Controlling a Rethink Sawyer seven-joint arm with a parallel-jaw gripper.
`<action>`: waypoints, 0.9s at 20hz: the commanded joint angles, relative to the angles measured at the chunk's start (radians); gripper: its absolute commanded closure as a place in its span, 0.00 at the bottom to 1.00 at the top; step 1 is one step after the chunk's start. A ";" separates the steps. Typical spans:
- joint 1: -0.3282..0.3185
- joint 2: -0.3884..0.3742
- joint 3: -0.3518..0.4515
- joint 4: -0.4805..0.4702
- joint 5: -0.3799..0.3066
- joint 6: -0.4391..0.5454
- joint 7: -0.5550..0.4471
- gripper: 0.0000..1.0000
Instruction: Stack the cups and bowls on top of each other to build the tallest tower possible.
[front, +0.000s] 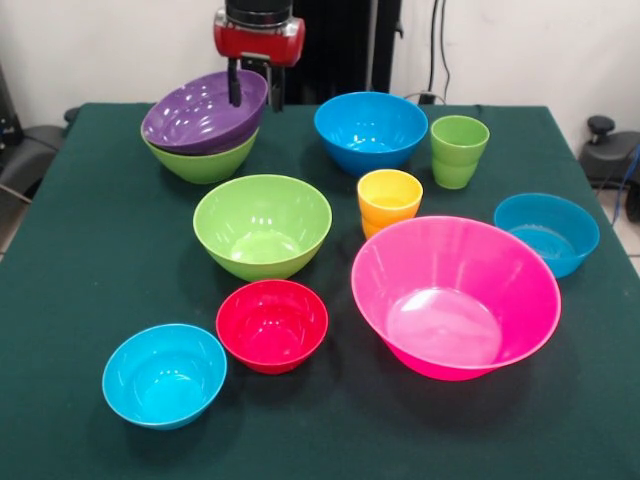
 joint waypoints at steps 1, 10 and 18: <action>0.025 -0.057 0.043 0.048 0.017 0.036 0.036 0.00; 0.023 -0.199 0.137 0.116 0.136 0.171 -0.024 0.00; 0.091 -0.230 0.153 0.113 0.189 0.197 0.003 0.00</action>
